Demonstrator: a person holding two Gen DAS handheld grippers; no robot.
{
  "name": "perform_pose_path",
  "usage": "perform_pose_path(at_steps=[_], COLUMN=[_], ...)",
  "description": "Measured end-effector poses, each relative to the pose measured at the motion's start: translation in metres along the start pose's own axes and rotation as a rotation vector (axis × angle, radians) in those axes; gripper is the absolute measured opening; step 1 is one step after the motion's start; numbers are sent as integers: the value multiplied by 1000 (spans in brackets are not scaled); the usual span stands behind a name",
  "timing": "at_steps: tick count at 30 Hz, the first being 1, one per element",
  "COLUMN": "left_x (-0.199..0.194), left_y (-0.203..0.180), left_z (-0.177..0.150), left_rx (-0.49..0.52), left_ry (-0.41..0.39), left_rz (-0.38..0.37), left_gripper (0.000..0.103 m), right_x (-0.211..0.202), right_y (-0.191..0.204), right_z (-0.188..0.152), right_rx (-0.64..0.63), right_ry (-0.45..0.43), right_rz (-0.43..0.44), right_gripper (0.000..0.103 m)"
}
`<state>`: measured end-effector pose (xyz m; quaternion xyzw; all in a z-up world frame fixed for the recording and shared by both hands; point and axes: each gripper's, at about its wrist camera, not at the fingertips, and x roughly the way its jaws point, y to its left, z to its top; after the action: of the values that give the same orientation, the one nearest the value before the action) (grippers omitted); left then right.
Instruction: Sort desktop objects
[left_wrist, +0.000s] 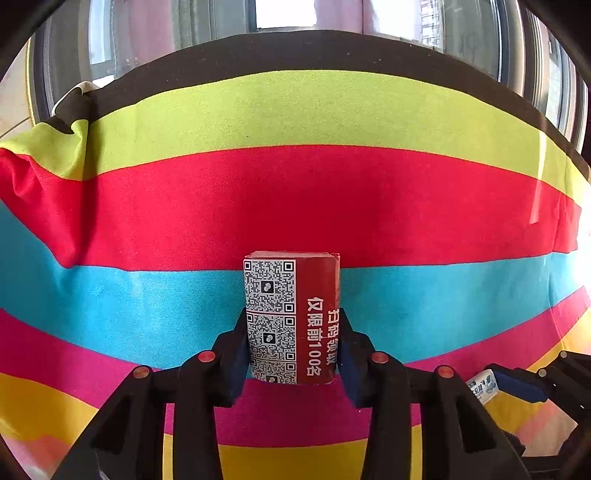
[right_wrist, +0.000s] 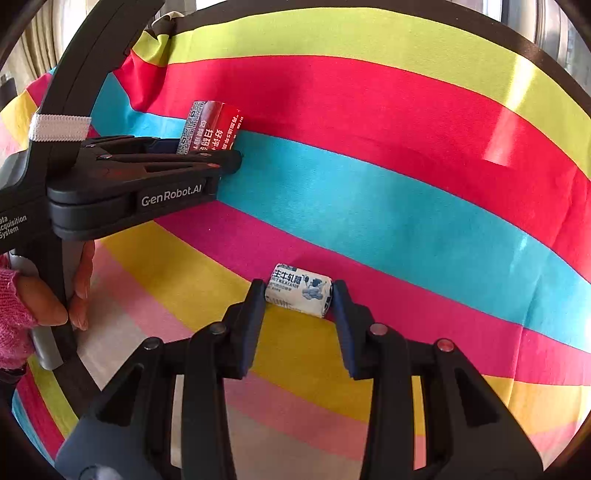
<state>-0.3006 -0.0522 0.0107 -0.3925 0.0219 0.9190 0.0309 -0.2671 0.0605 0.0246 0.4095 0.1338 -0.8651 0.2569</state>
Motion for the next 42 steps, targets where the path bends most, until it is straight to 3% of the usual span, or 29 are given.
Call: perform_pose_path(at_steps=[6, 13, 22, 29, 37, 42], left_x=[-24, -57, -123, -172, -226, -251], left_y=[8, 11, 13, 25, 44, 51], left_z=[-25, -63, -122, -157, -207, -232], left_rx=[-58, -130, -242, -325, -309, -334], left_ry=[21, 63, 50, 66, 89, 82], left_rz=[-6, 43, 62, 79, 144, 139], left_gripper=[41, 41, 42, 42, 42, 42], right_x=[-5, -16, -21, -15, -65, -97], right_y=[0, 12, 20, -10, 21, 53], right_z=[-2, -10, -9, -12, -57, -90], right_rx=[-10, -15, -53, -59, -129, -181], right_ry=[0, 0, -6, -8, -15, -9], right_rz=[-13, -20, -68, -78, -10, 35], right_gripper=[39, 39, 39, 39, 39, 39])
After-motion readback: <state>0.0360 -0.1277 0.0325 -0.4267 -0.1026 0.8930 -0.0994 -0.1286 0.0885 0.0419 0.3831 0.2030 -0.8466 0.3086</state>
